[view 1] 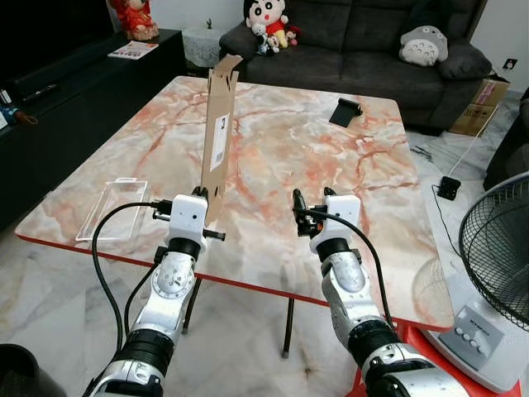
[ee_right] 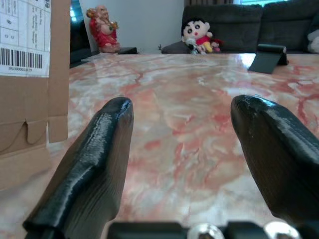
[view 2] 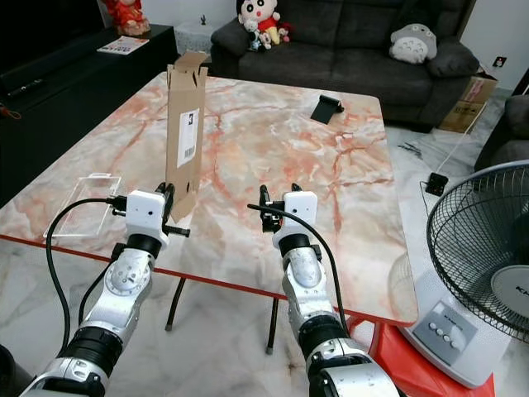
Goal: Picking trash to rubbish bin
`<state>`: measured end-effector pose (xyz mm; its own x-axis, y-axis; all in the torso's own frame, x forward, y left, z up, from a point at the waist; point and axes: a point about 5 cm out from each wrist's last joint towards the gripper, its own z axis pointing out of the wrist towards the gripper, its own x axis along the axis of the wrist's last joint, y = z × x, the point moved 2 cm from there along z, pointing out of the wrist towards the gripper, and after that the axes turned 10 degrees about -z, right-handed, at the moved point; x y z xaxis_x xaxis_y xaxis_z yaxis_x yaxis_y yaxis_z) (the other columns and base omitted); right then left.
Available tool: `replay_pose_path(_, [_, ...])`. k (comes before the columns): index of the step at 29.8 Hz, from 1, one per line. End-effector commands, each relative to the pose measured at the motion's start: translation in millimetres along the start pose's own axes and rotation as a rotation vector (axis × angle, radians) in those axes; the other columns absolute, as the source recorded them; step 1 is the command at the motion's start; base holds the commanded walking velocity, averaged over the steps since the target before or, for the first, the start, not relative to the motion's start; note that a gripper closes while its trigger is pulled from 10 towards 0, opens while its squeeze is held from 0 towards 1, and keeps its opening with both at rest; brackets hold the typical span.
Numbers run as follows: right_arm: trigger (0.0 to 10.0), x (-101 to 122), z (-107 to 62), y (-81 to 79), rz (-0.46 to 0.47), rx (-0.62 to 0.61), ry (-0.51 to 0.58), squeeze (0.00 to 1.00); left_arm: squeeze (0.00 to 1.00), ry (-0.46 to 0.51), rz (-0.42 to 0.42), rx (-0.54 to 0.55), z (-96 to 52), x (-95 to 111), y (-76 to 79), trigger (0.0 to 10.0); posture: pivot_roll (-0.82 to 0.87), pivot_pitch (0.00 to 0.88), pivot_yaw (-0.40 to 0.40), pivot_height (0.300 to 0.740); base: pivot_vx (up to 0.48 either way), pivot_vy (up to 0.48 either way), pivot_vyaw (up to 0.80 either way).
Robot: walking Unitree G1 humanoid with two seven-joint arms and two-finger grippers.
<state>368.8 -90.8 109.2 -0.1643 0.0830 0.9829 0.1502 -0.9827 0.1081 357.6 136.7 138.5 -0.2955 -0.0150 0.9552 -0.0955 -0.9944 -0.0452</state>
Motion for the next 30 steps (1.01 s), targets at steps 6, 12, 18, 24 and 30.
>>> replay_pose_path(6, [10.0,5.8,2.8,-1.2,-0.001,0.01,0.022,0.0,0.0,0.0,-0.001,0.002,1.0,-0.2,0.6,10.0,-0.02,0.0,-0.047,0.74,-0.267,0.0,0.0])
replay_pose_path(12, [10.0,6.0,3.1,-1.0,-0.001,0.01,0.021,0.0,0.0,0.001,0.001,0.005,1.8,0.1,-0.1,10.0,-0.02,0.0,-0.048,0.74,-0.276,0.0,0.0])
replay_pose_path(18, [10.0,6.1,3.2,-0.6,-0.001,0.009,0.022,0.0,0.0,0.002,0.0,0.006,2.3,0.6,-0.2,10.0,-0.02,0.0,-0.048,0.74,-0.254,0.0,0.0])
replay_pose_path(24, [10.0,5.3,2.6,-0.3,-0.002,0.01,0.019,0.0,0.0,0.002,-0.001,0.006,2.5,0.6,-0.1,10.0,-0.02,0.001,-0.049,0.74,-0.257,0.0,0.0])
replay_pose_path(30, [10.0,4.1,2.1,-0.1,-0.004,0.011,0.013,0.0,0.0,0.0,-0.001,0.007,1.8,-0.1,-0.6,10.0,-0.02,0.003,-0.05,0.74,-0.256,0.0,0.0])
